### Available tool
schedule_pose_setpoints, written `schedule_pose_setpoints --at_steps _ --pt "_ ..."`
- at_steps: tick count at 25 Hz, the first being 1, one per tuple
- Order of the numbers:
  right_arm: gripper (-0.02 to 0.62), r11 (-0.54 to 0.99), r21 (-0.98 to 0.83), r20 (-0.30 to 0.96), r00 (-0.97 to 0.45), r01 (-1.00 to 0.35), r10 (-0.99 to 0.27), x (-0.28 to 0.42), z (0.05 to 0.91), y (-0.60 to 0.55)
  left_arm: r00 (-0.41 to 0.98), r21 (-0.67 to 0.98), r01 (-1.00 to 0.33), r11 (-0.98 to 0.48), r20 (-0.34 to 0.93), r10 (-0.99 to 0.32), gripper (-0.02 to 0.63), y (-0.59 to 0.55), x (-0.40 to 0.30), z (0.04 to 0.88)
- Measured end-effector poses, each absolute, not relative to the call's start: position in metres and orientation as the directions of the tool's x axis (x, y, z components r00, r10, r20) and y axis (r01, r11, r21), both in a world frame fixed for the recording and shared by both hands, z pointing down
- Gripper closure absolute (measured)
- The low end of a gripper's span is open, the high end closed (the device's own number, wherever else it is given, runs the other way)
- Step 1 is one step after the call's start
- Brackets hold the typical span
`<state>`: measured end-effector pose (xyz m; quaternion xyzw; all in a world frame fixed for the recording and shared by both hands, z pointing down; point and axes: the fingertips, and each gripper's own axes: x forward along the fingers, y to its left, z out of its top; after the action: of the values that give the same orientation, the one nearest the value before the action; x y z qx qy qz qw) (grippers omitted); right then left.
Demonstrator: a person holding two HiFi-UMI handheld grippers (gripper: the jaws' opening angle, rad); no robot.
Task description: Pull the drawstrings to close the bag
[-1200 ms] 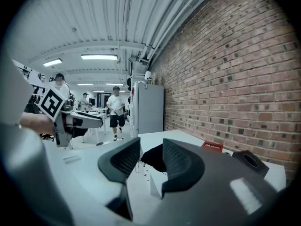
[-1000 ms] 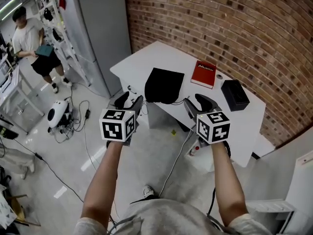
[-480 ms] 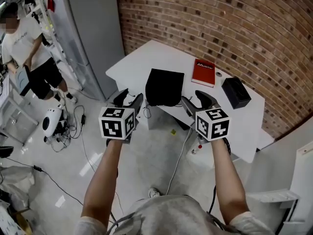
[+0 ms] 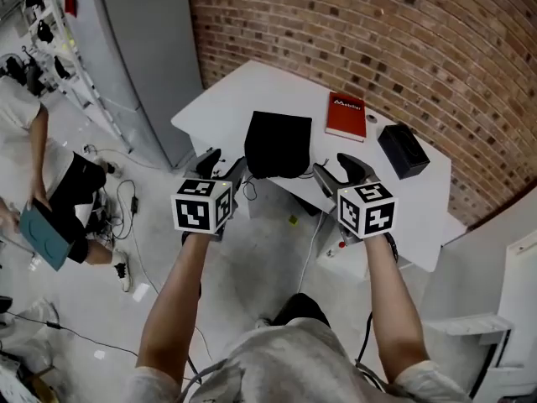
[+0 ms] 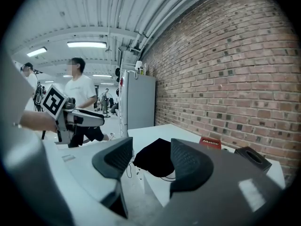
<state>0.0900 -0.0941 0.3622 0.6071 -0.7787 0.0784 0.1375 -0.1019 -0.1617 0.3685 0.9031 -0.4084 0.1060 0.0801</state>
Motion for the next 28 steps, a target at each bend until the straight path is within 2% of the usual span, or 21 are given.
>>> schedule_pose_setpoints --at_steps 7,15,22,28 --pt "0.341 0.281 0.057 0.379 -0.24 -0.958 -0.894 0.097 0.398 -0.11 0.658 0.058 -0.732 -0.679 0.319 -0.682 0.365 -0.173 -0.092 0.404" --pt "0.341 0.377 0.101 0.497 -0.282 -0.921 -0.821 0.108 0.457 -0.135 0.697 0.035 -0.639 -0.769 0.449 -0.559 0.364 -0.184 -0.07 0.468" --pt "0.344 0.462 0.121 0.596 -0.308 -0.878 -0.741 0.121 0.502 -0.159 0.656 -0.015 -0.584 -0.812 0.581 -0.482 0.365 -0.202 -0.058 0.526" --pt "0.354 0.546 0.141 0.674 -0.325 -0.826 -0.664 0.129 0.54 -0.176 0.638 -0.006 -0.55 -0.835 0.642 -0.424 0.364 -0.214 -0.044 0.568"
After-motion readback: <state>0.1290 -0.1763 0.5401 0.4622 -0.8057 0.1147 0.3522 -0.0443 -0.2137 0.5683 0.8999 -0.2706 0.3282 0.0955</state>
